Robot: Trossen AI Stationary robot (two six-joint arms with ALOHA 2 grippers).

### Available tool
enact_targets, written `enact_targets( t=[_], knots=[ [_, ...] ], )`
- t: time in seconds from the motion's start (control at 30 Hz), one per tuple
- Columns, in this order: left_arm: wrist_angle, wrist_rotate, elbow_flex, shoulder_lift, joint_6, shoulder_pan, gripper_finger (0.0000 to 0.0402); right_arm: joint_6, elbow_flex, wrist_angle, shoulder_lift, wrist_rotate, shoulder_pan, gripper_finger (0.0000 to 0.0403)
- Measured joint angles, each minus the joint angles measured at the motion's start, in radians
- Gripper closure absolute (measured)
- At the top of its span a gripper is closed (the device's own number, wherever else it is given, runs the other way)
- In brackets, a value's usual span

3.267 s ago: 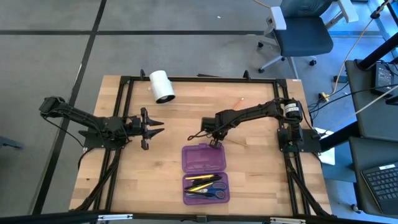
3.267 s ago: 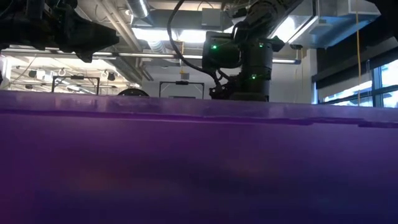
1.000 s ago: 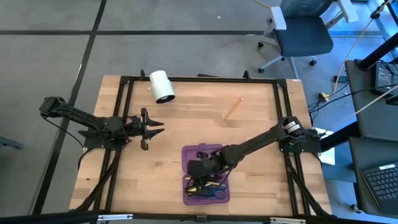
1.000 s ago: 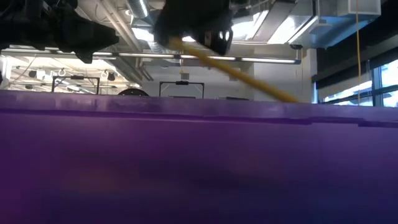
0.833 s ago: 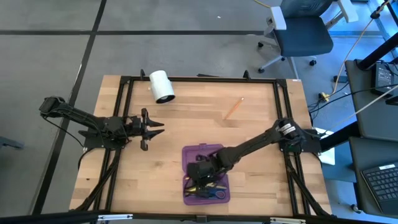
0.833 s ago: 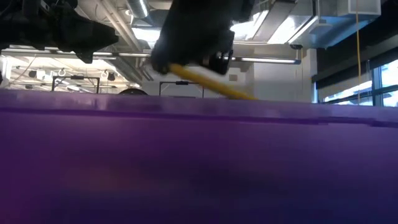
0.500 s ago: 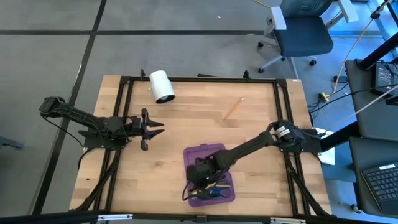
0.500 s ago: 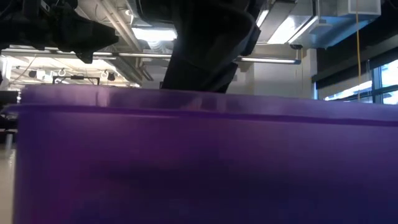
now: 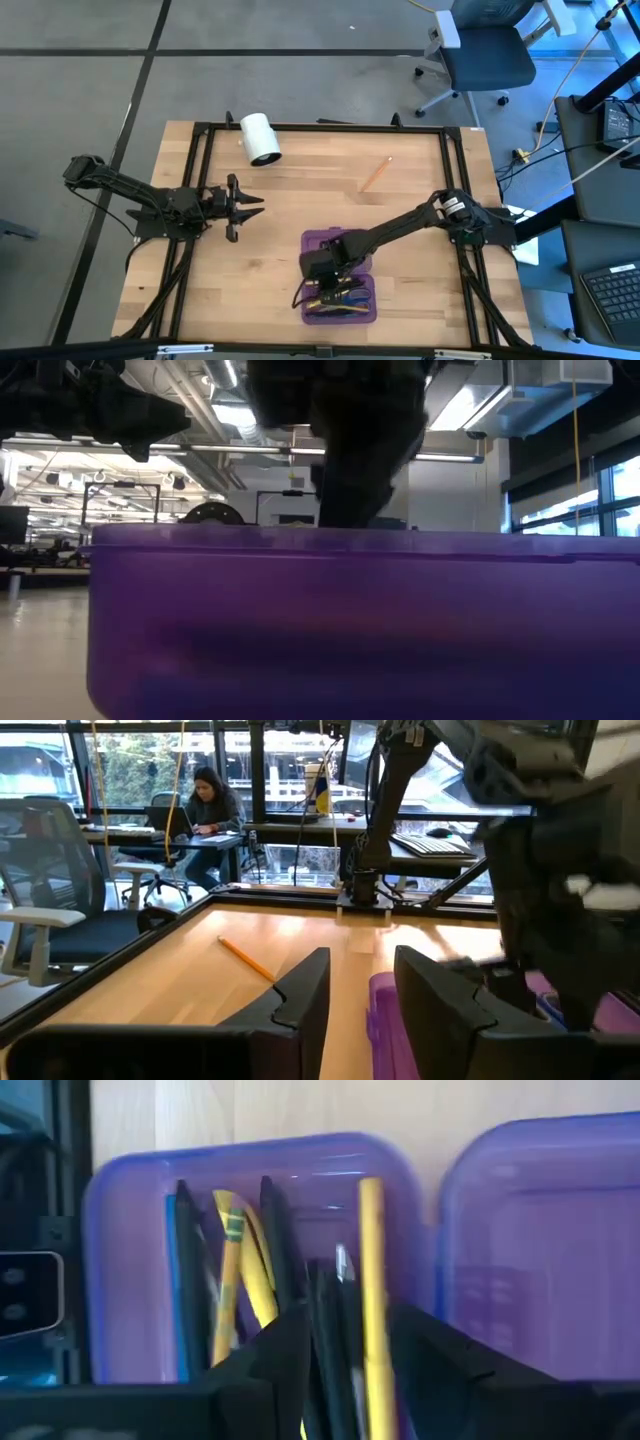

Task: Pick & place school supplies into a supply box
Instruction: Put the orange pencil into the purple supply box

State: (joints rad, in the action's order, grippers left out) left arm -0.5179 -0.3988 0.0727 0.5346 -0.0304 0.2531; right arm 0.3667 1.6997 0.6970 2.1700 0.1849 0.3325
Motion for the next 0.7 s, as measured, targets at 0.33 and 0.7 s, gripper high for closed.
enact_targets(
  t=[0.33,0.7],
  knots=[
    [0.020,-0.001,0.000,0.000,0.000,0.000,0.0294,-0.017,0.047,0.373,-0.257,-0.315,-0.022,0.0265],
    [0.029,-0.001,0.000,0.000,0.000,0.000,0.0291,0.239,-0.203,0.508,-0.612,-0.430,-0.378,0.0264]
  ],
)
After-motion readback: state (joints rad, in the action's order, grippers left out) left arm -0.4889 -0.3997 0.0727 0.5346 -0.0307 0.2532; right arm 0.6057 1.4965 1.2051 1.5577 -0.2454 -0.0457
